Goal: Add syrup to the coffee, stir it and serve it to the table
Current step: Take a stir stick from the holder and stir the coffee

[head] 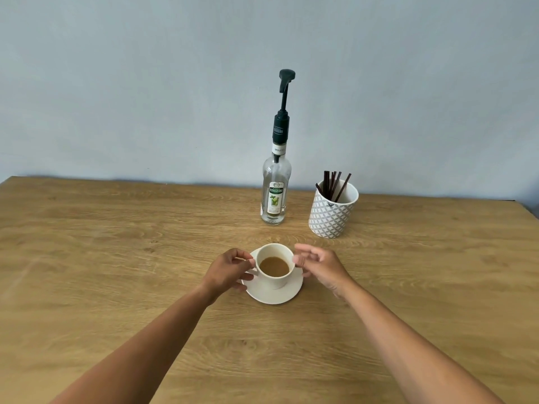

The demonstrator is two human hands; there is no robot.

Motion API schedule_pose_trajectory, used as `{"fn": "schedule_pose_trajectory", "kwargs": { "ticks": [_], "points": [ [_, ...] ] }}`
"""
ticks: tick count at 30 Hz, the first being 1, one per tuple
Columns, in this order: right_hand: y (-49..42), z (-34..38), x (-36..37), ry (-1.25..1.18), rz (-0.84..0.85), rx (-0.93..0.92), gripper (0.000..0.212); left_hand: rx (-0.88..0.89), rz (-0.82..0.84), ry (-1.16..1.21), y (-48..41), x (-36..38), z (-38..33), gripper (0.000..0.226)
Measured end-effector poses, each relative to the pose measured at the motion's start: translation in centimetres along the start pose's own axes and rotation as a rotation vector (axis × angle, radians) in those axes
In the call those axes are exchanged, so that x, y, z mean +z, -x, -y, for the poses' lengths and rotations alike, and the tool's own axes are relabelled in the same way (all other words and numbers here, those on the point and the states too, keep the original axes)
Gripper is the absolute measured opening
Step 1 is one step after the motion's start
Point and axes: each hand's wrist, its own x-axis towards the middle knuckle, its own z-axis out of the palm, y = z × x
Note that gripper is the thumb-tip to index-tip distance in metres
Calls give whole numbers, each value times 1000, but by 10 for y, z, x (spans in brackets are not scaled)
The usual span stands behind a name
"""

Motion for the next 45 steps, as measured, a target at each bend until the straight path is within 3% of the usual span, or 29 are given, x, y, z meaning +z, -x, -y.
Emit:
{"fn": "schedule_pose_trajectory", "kwargs": {
  "ticks": [3,6,8,11,15,21,31,38,45],
  "points": [
    [-17,27,-17,105,-238,-81,11,39,2,-15,-1,-3,3,17],
    [-45,54,-35,173,-504,-155,19,51,2,-25,-1,-1,5,16],
    [-64,67,-44,275,-590,-189,14,51,-6,-31,0,0,5,19],
    [-93,75,-52,482,-592,-208,19,50,-40,-32,2,1,5,19],
    [-113,75,-52,645,-555,-103,28,50,-75,-33,5,3,6,19],
    [-117,69,-49,665,-619,-76,14,49,-100,-25,6,3,9,18],
    [-104,69,-54,653,-683,-213,13,56,-106,-74,4,0,9,15],
    [-89,89,-70,499,-742,-301,17,66,-101,-87,5,-1,7,15],
    [-42,135,-62,73,-757,-577,8,78,-86,-89,5,0,7,17]
  ]
}}
